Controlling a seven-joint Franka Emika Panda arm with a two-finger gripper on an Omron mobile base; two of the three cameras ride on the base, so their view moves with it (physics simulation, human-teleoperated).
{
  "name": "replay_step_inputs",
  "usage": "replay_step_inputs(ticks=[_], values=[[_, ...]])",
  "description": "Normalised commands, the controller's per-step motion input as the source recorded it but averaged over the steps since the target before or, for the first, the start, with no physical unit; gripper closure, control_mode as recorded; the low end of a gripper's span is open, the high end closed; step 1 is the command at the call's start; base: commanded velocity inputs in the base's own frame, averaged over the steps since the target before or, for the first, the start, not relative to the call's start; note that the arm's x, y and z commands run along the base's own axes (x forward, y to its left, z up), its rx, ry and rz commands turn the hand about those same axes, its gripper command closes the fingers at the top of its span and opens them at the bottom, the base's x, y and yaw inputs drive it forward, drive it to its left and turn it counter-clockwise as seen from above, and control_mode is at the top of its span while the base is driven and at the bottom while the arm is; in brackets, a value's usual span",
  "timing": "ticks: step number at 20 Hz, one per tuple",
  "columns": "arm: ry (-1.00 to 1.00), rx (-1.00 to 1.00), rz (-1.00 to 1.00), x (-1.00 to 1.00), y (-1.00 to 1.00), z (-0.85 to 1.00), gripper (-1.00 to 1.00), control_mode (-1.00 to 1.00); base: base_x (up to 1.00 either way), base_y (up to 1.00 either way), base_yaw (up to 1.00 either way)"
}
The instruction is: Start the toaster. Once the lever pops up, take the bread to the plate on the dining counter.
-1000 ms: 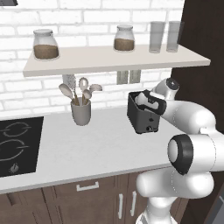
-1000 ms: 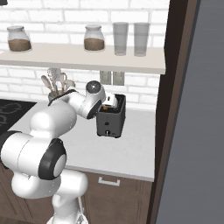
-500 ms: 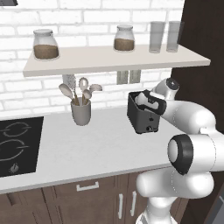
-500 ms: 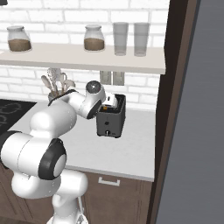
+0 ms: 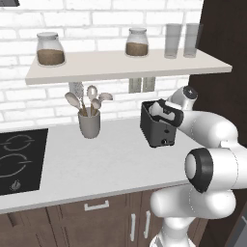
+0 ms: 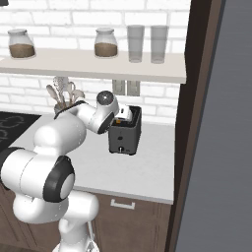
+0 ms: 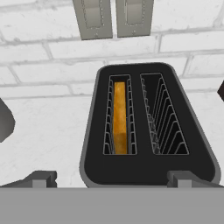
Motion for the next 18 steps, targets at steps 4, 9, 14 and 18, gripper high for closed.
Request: replay_step_inputs(ticks=[4, 9, 14, 18], values=[[0.0, 0.0, 0.0, 0.0, 0.0, 0.0, -1.0, -1.0, 0.0, 0.0, 0.0], [0.0, 0.0, 0.0, 0.0, 0.0, 0.0, -1.0, -1.0, 0.0, 0.0, 0.0], [0.0, 0.0, 0.0, 0.0, 0.0, 0.0, -1.0, -1.0, 0.0, 0.0, 0.0], [0.0, 0.0, 0.0, 0.0, 0.0, 0.0, -1.0, -1.0, 0.0, 0.0, 0.0]])
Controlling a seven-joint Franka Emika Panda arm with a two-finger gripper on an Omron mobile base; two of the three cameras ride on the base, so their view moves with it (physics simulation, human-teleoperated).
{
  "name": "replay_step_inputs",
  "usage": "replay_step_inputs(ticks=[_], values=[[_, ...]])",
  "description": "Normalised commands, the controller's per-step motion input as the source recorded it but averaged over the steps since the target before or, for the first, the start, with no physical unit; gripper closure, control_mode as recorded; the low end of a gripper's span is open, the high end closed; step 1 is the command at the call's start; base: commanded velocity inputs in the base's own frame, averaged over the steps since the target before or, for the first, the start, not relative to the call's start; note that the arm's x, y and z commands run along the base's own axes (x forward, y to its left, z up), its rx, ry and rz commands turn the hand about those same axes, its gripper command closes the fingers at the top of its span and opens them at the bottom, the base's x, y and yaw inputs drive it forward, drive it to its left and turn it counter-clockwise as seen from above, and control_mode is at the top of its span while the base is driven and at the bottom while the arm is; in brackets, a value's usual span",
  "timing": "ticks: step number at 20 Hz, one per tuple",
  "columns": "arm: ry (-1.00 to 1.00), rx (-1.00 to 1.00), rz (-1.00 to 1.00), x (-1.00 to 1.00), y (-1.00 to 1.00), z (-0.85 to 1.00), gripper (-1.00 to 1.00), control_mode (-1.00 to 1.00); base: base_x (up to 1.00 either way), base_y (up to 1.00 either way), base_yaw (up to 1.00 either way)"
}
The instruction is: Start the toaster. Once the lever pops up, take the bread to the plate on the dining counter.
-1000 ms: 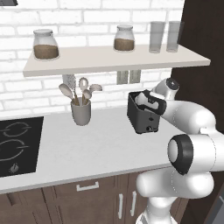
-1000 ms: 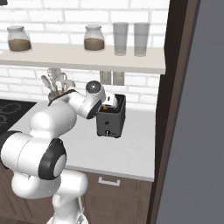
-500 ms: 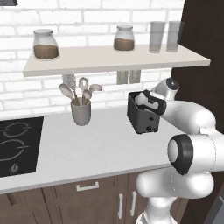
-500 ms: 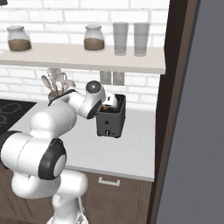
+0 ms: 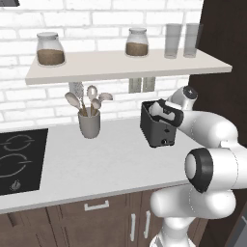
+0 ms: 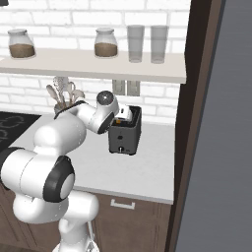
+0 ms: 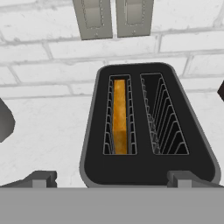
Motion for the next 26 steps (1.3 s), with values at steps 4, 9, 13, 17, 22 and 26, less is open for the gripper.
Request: replay_step_inputs(ticks=[4, 9, 13, 17, 22, 26], values=[[0.0, 0.0, 0.0, 0.0, 0.0, 0.0, -1.0, -1.0, 0.0, 0.0, 0.0], [0.0, 0.0, 0.0, 0.0, 0.0, 0.0, -1.0, -1.0, 0.0, 0.0, 0.0], [0.0, 0.0, 0.0, 0.0, 0.0, 0.0, -1.0, -1.0, 0.0, 0.0, 0.0], [0.0, 0.0, 0.0, 0.0, 0.0, 0.0, -1.0, -1.0, 0.0, 0.0, 0.0], [0.0, 0.0, 0.0, 0.0, 0.0, 0.0, -1.0, -1.0, 0.0, 0.0, 0.0], [0.0, 0.0, 0.0, 0.0, 0.0, 0.0, -1.0, -1.0, 0.0, 0.0, 0.0]])
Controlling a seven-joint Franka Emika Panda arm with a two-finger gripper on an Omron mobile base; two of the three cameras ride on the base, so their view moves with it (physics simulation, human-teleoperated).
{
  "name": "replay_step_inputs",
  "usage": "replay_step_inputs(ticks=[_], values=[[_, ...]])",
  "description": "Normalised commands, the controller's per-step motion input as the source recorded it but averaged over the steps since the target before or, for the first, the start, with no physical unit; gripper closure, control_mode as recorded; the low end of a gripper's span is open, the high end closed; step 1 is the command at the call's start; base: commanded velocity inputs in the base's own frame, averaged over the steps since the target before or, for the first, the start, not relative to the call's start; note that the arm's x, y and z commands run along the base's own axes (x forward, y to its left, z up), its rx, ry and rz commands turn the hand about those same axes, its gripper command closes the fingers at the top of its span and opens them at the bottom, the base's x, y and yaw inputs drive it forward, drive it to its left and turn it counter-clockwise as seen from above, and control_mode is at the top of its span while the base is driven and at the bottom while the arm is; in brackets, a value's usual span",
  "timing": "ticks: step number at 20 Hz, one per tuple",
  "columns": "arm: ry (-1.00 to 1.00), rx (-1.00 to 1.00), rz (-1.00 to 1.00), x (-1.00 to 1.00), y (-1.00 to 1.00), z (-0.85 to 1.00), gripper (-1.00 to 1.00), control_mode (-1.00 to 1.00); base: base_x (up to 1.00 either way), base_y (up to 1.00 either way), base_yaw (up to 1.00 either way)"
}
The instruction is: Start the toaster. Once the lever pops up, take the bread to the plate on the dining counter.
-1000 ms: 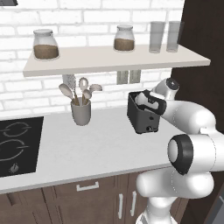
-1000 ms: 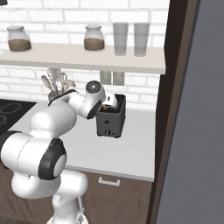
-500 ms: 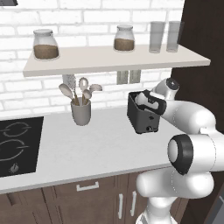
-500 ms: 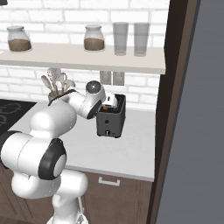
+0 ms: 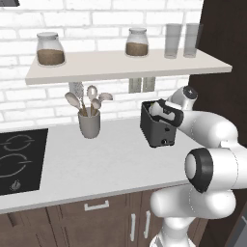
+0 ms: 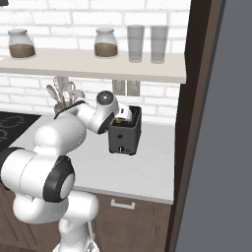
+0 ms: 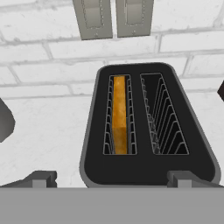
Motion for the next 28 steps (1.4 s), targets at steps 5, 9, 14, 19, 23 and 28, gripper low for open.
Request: replay_step_inputs(ticks=[5, 9, 14, 19, 23, 28], values=[[0.0, 0.0, 0.0, 0.0, 0.0, 0.0, -1.0, -1.0, 0.0, 0.0, 0.0], [0.0, 0.0, 0.0, 0.0, 0.0, 0.0, -1.0, -1.0, 0.0, 0.0, 0.0], [0.0, 0.0, 0.0, 0.0, 0.0, 0.0, -1.0, -1.0, 0.0, 0.0, 0.0], [0.0, 0.0, 0.0, 0.0, 0.0, 0.0, -1.0, -1.0, 0.0, 0.0, 0.0], [0.0, 0.0, 0.0, 0.0, 0.0, 0.0, -1.0, -1.0, 0.0, 0.0, 0.0], [0.0, 0.0, 0.0, 0.0, 0.0, 0.0, -1.0, -1.0, 0.0, 0.0, 0.0]])
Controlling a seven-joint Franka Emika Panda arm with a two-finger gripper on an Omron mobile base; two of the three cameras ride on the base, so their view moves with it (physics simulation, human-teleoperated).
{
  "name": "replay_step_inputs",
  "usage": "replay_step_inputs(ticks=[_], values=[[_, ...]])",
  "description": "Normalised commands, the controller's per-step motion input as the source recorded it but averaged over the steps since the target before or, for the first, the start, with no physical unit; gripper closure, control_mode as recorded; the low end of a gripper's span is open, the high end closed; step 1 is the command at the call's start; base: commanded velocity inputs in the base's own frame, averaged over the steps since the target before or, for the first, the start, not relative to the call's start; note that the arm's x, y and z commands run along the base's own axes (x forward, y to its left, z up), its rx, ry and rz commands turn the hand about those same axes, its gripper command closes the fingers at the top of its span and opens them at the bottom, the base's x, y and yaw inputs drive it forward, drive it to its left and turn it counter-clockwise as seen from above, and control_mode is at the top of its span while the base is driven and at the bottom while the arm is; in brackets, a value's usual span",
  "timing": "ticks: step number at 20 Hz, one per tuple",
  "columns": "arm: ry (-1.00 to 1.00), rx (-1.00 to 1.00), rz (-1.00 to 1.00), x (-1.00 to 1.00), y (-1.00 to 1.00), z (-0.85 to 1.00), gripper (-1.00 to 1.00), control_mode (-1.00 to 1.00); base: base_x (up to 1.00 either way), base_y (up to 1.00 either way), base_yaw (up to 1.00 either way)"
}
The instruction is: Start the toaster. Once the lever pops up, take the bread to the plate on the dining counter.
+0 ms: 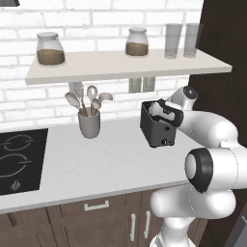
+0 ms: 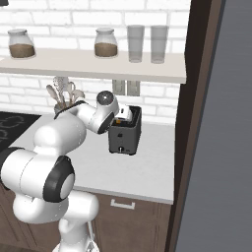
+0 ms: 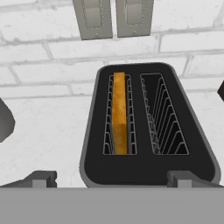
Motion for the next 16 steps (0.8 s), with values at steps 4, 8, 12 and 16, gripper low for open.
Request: replay_step_inputs(ticks=[4, 8, 12, 16], values=[[0.0, 0.0, 0.0, 0.0, 0.0, 0.0, -1.0, -1.0, 0.0, 0.0, 0.0], [0.0, 0.0, 0.0, 0.0, 0.0, 0.0, -1.0, -1.0, 0.0, 0.0, 0.0], [0.0, 0.0, 0.0, 0.0, 0.0, 0.0, -1.0, -1.0, 0.0, 0.0, 0.0], [0.0, 0.0, 0.0, 0.0, 0.0, 0.0, -1.0, -1.0, 0.0, 0.0, 0.0]])
